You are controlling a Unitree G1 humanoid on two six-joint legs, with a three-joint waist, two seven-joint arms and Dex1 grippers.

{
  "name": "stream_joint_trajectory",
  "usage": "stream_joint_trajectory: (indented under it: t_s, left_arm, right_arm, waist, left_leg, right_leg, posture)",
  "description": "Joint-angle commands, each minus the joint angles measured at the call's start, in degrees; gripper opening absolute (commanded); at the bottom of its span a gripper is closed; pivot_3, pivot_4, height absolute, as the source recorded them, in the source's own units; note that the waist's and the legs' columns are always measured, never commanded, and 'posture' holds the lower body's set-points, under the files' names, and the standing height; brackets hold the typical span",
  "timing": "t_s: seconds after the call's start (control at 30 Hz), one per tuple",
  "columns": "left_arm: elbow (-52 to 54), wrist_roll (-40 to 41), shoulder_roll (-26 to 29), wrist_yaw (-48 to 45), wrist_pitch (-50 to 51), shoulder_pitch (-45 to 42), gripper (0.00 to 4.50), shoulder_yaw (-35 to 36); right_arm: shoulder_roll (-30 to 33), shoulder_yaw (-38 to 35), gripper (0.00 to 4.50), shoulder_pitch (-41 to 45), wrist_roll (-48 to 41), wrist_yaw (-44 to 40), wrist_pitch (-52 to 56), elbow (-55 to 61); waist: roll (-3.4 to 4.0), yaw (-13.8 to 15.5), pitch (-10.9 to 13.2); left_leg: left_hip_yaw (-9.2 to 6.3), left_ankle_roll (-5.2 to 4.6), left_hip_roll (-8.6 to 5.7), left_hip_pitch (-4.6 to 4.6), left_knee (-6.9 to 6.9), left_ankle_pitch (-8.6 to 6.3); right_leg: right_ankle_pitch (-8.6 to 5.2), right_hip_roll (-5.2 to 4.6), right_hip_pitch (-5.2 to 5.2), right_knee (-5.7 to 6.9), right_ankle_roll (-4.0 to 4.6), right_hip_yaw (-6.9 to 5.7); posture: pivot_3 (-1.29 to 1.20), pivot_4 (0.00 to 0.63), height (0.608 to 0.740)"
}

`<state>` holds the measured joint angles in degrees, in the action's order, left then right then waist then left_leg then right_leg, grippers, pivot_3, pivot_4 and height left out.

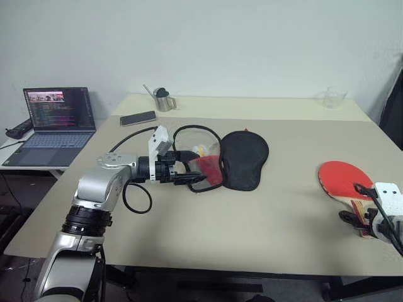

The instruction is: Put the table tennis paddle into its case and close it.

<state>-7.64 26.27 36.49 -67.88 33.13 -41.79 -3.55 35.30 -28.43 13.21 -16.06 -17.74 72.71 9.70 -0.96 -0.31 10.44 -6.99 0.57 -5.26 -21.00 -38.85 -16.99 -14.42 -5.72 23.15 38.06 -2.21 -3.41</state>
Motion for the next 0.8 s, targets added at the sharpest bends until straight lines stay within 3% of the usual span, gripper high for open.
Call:
stream_joint_trajectory:
  t_s: [0.03, 0.2, 0.23, 0.3, 0.57, 0.63, 0.8]
  left_arm:
    - [1.69, 0.46, -0.23, 0.16, -0.37, -1.72, 4.45, 0.86]
    - [3.43, 1.15, 0.08, 0.33, 0.50, -1.23, 4.45, 1.66]
    - [3.58, 1.23, 0.15, 0.41, 0.63, -1.20, 4.49, 1.78]
    - [3.80, 1.28, 0.22, 0.64, 0.71, -1.11, 4.50, 1.91]
    - [4.61, 1.60, 0.41, 1.70, 1.15, -0.41, 4.50, 2.75]
    - [4.36, 1.50, 0.63, 1.80, 0.99, -0.32, 4.50, 3.00]
    - [3.34, 1.15, 1.22, 1.79, 0.44, -0.44, 4.50, 3.64]
  right_arm:
    - [-4.13, -1.52, 4.50, 2.50, 1.49, 4.32, -6.58, -7.21]
    - [-5.02, -0.89, 4.50, 4.26, 2.54, 6.38, -11.79, -12.87]
    - [-4.95, -0.70, 4.31, 4.51, 2.45, 6.55, -12.29, -13.40]
    - [-4.81, -0.40, 3.93, 4.93, 2.41, 6.99, -13.26, -14.40]
    - [-4.71, 0.97, 1.52, 5.45, 1.56, 7.16, -13.82, -14.40]
    - [-4.29, 2.00, 1.09, 5.47, 0.99, 6.29, -12.82, -12.51]
    - [-3.01, 2.62, 1.09, 9.42, -1.09, 5.66, -7.54, -4.81]
  waist:
    - [-0.31, -0.37, -0.19]
    - [-0.70, -0.46, -0.43]
    - [-0.75, -0.41, -0.46]
    - [-0.86, -0.35, -0.53]
    - [-0.89, -0.38, -0.55]
    - [-0.89, -0.36, -0.55]
    - [-0.72, -0.58, -0.45]
  left_leg:
    - [0.06, -0.01, 0.02, 0.10, 0.02, -0.01]
    - [0.46, -0.19, 0.04, 0.22, 0.00, 0.03]
    - [0.52, -0.26, 0.04, 0.23, -0.01, 0.02]
    - [0.61, -0.30, 0.04, 0.25, -0.02, 0.02]
    - [0.85, -0.41, 0.28, 0.30, 0.00, -0.04]
    - [0.86, -0.42, 0.29, 0.30, 0.00, -0.05]
    - [1.05, -0.41, 0.49, 0.23, 0.03, -0.05]
  right_leg:
    - [0.01, 0.05, -0.04, 0.00, -0.01, 0.10]
    - [0.26, 0.25, -0.02, -0.08, -0.24, 0.63]
    - [0.30, 0.26, -0.02, -0.09, -0.27, 0.69]
    - [0.36, 0.35, 0.00, -0.10, -0.29, 0.80]
    - [0.44, 0.49, 0.08, -0.12, -0.23, 1.05]
    - [0.45, 0.49, 0.08, -0.13, -0.22, 1.06]
    - [0.45, 0.61, 0.24, -0.13, -0.20, 1.15]
  posture:
    - [0.00, 0.150, 0.740]
    - [0.00, 0.150, 0.740]
    - [0.00, 0.150, 0.740]
    - [0.00, 0.150, 0.740]
    - [0.00, 0.150, 0.740]
    - [0.00, 0.150, 0.740]
    - [0.00, 0.150, 0.740]
